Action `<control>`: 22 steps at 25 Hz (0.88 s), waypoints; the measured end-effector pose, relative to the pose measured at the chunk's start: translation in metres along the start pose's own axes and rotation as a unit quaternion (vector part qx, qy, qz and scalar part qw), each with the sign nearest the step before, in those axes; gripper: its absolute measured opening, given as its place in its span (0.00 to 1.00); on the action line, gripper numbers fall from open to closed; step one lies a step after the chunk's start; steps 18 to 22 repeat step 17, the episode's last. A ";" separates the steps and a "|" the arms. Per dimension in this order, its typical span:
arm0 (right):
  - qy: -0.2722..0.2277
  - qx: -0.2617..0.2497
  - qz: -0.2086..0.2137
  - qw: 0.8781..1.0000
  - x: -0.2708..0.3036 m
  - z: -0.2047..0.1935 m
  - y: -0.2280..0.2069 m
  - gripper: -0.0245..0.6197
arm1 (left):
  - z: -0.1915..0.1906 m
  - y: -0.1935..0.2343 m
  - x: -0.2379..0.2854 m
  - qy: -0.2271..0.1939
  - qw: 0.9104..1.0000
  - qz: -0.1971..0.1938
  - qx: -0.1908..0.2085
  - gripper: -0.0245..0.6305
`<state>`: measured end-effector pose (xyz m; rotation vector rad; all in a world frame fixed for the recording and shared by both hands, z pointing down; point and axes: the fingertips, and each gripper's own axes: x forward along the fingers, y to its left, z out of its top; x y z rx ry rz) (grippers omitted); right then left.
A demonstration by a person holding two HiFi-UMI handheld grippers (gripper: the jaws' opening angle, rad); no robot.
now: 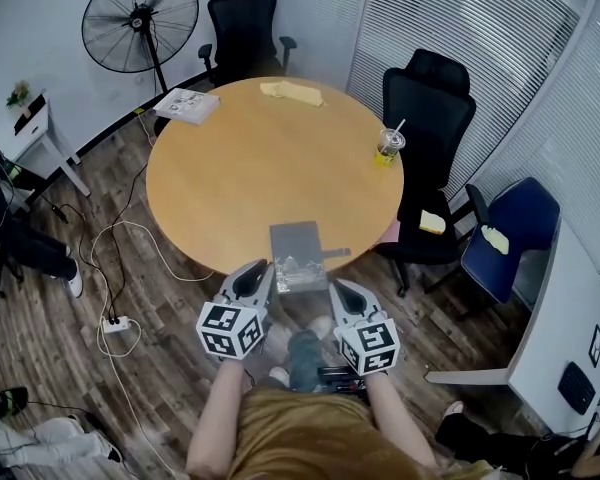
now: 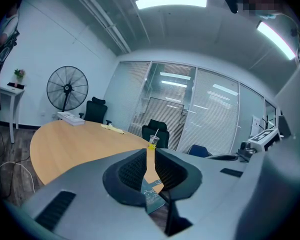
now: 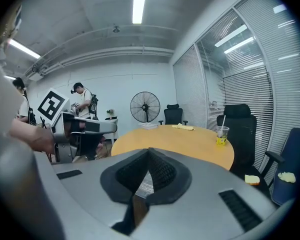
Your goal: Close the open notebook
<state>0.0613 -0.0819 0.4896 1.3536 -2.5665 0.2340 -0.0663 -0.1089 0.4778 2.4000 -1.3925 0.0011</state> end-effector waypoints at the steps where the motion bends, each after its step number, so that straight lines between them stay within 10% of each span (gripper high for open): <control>1: -0.002 0.001 0.001 1.000 -0.001 0.001 0.000 0.05 | 0.000 -0.001 0.000 0.000 1.000 0.000 0.000 0.14; 22: 0.000 -0.001 0.003 1.000 -0.003 0.002 -0.003 0.05 | 0.000 -0.004 0.003 0.002 1.000 0.000 0.001 0.14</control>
